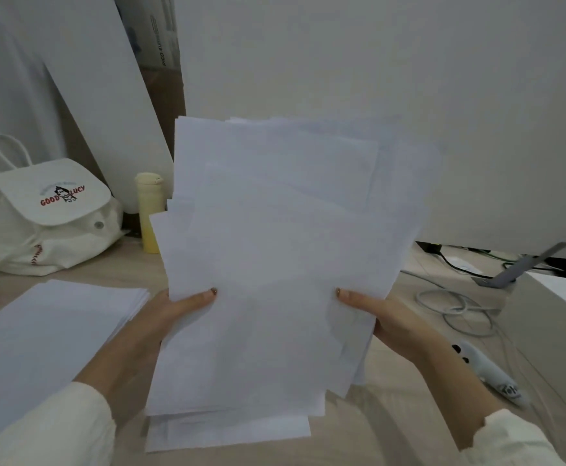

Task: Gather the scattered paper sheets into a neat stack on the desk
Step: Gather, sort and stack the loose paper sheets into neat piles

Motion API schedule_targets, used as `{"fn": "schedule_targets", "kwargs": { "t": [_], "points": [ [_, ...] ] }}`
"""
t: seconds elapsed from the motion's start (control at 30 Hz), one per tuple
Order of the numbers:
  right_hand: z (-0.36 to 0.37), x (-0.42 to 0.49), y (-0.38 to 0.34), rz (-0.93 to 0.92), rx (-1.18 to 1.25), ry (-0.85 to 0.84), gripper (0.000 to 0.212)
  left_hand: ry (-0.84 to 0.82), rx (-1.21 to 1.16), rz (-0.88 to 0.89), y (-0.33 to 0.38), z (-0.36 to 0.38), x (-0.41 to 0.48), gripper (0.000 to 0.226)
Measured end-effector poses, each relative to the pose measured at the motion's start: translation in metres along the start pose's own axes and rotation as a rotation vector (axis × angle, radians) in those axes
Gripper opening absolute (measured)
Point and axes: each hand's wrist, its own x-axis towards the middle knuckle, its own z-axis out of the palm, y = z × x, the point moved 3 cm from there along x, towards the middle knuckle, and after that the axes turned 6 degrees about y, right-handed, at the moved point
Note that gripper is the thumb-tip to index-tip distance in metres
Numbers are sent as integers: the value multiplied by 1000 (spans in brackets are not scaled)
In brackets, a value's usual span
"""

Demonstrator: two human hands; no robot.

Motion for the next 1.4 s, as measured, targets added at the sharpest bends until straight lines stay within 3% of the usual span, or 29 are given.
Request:
{"fn": "schedule_targets", "kwargs": {
  "t": [0.13,0.3,0.4,0.43,0.57,0.67,0.87,1.0,1.1,1.37,1.4],
  "points": [
    [-5,2,8,-72,80,133,32,-17,7,-23,-3,4,0,95],
    [-23,5,32,-14,123,309,33,37,32,-28,-1,-1,0,84],
    [-28,5,31,-77,60,449,25,62,52,-9,-1,-8,1,94],
    [-30,5,28,-100,64,493,21,82,59,-15,-2,-10,1,89],
    [-47,3,20,-179,88,703,20,170,6,-64,-7,-25,3,31],
    [-66,-1,10,-261,131,811,21,214,-52,-110,-16,-43,7,29],
    [-88,1,-5,-208,354,780,19,275,-49,-285,-64,-74,5,32],
    [-90,1,14,-58,401,762,18,290,44,-391,-97,-89,-5,35],
    [-82,3,37,108,390,659,20,232,77,-503,-103,-91,-12,34],
    [1,13,88,313,176,378,16,63,20,-404,-93,-75,-19,60],
    [14,15,95,320,107,350,16,70,-42,-389,-94,-72,-19,55]
  ]
}}
